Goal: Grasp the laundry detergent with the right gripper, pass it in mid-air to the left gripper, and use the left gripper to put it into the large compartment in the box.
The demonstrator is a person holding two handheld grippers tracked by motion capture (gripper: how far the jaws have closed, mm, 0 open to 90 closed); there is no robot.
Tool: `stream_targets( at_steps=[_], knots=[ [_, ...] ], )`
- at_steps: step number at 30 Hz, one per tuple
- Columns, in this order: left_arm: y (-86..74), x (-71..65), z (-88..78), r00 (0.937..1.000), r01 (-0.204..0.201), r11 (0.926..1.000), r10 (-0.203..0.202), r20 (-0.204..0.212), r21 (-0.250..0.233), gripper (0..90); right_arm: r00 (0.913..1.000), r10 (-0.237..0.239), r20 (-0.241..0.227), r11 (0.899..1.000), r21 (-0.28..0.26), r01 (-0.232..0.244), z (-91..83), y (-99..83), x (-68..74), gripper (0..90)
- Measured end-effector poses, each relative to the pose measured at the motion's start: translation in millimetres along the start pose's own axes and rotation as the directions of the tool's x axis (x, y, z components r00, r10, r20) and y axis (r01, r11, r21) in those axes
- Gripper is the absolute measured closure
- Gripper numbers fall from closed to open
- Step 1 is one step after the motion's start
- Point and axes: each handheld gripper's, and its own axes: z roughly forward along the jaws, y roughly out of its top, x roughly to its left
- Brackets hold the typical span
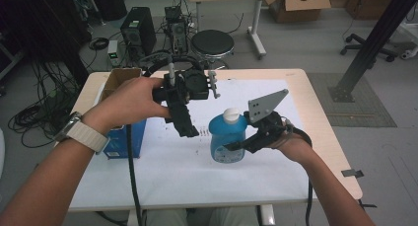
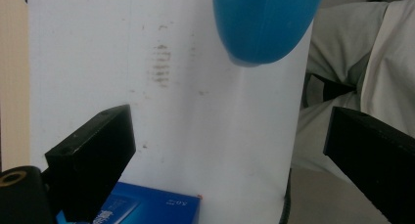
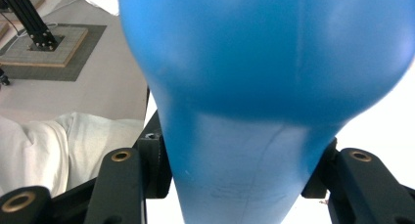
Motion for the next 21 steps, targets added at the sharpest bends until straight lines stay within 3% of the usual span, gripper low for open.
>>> stream_targets(
  at_steps=[21],
  knots=[
    [17.6, -7.5, 6.8, 0.9987, -0.038, 0.9992, 0.039, 0.033, -0.007, 5.7, 0.9998, -0.013, -0.014, 1.000, 0.025, 0.013, 20.0, 11.2, 0.6, 45.2]
  ],
)
